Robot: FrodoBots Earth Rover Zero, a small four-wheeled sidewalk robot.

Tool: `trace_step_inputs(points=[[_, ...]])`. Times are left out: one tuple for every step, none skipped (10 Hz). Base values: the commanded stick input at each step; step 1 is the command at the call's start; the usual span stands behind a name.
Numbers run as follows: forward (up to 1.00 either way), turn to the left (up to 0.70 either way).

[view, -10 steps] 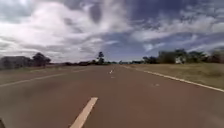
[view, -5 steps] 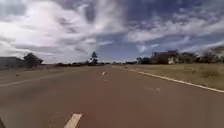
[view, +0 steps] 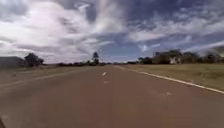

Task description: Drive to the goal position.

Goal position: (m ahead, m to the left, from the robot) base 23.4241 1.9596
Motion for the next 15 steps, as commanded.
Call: trace_step_inputs(points=[[1.0,-0.35],[1.0,-0.27],[1.0,-0.19],[1.0,0.0],[1.0,0.0],[1.0,0.0],[1.0,0.0],[1.0,0.0],[1.0,0.0],[1.0,0.0],[1.0,0.0],[1.0,0.0],[1.0,0.0],[1.0,0.0],[1.0,0.0]])
